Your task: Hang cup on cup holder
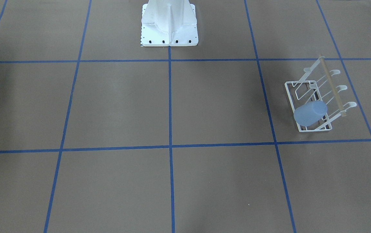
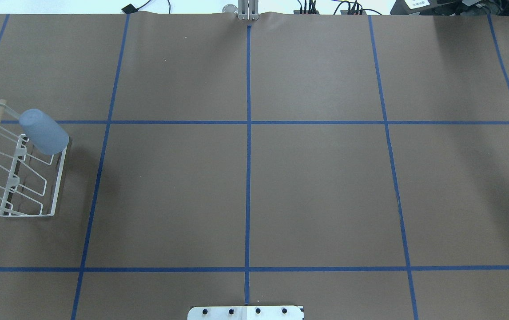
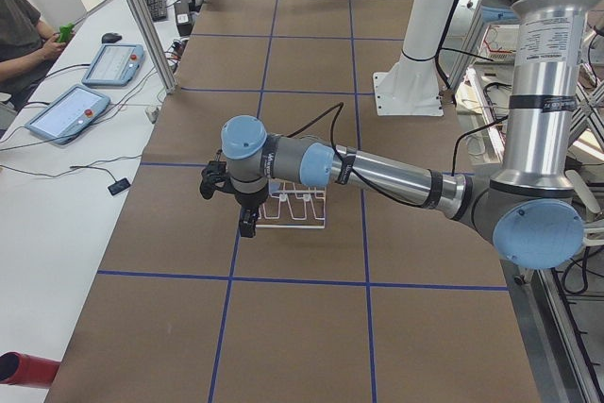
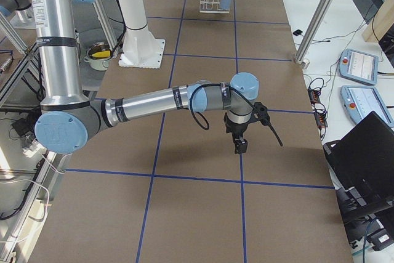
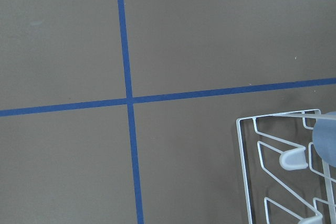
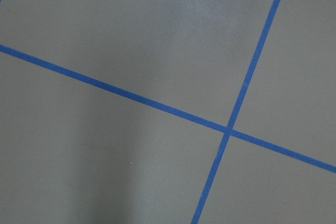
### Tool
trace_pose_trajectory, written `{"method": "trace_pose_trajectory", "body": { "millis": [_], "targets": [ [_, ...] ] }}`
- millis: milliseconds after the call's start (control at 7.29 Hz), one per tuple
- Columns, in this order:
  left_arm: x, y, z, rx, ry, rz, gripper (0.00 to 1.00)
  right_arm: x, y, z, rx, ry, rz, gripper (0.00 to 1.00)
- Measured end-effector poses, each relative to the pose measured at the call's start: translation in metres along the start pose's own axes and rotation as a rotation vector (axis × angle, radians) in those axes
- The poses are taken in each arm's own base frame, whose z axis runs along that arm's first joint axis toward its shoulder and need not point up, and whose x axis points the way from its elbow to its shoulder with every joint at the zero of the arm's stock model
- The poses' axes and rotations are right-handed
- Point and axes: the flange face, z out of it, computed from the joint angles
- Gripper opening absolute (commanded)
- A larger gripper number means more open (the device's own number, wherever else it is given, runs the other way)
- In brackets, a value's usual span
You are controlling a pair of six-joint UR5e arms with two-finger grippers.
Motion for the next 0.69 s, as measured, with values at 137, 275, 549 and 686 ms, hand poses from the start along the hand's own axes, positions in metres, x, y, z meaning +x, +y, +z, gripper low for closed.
{"method": "trace_pose_trajectory", "body": {
  "millis": [137, 275, 549, 686],
  "targets": [
    [0.0, 0.0, 0.001, -0.002, 0.009, -0.001, 0.99, -0.002, 0.001, -0.002, 0.005, 0.0, -0.003, 1.0],
    [0.001, -0.001, 0.0, 0.0, 0.011, 0.0, 0.99, -0.003, 0.003, -0.004, 0.007, -0.001, -0.004, 1.0],
    [0.003, -0.002, -0.002, 0.004, 0.01, 0.003, 0.99, -0.001, 0.019, -0.001, 0.003, -0.01, 0.006, 1.0],
    [0.003, -0.001, -0.003, 0.006, 0.011, 0.007, 0.99, 0.006, 0.035, 0.004, -0.002, -0.012, 0.017, 1.0]
  ]
}}
